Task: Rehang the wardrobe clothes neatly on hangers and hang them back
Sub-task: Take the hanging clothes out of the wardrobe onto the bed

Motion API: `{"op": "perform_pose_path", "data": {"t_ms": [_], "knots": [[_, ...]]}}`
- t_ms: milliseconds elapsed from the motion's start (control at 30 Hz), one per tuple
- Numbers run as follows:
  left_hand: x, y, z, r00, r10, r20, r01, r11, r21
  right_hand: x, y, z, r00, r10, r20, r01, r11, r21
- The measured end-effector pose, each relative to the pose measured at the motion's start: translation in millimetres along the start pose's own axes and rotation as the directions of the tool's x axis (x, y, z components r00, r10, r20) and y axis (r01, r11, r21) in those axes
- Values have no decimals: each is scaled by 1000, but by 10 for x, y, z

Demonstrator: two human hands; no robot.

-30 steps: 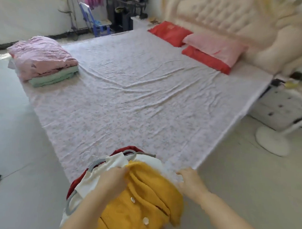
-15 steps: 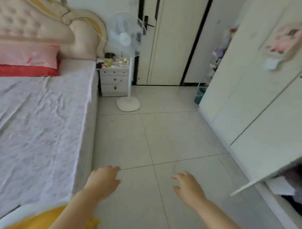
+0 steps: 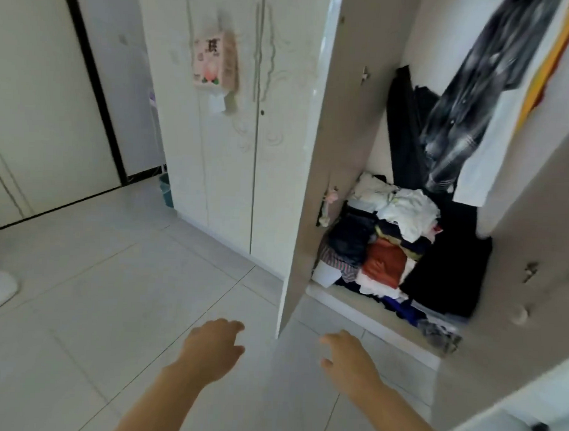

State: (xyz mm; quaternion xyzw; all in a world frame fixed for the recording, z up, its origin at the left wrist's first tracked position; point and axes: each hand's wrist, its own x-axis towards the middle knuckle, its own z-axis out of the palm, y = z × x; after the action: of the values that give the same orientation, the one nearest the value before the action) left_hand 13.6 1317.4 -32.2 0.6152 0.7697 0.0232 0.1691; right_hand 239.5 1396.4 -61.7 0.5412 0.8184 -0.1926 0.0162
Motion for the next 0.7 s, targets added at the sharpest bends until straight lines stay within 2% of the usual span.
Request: {"op": "perform_pose_path", "data": {"t_ms": [233, 367, 500, 700], "knots": [[1224, 1117, -253, 965, 262, -13, -262, 965, 0, 523, 854, -692, 978, 128, -162, -119, 991, 64], [2038, 1624, -446, 923, 382, -53, -382, 924, 16, 1038, 1211, -1158, 961, 135, -241, -127, 991, 46], [2881, 2078, -773, 876, 474, -89, -475, 880, 20, 1566, 1494, -1744, 909, 178, -376, -153, 984, 95], [3894, 2769, -1431, 796, 582, -166, -584, 811, 41, 2280, 1904, -2724, 846, 206, -492, -176, 979, 107]]}}
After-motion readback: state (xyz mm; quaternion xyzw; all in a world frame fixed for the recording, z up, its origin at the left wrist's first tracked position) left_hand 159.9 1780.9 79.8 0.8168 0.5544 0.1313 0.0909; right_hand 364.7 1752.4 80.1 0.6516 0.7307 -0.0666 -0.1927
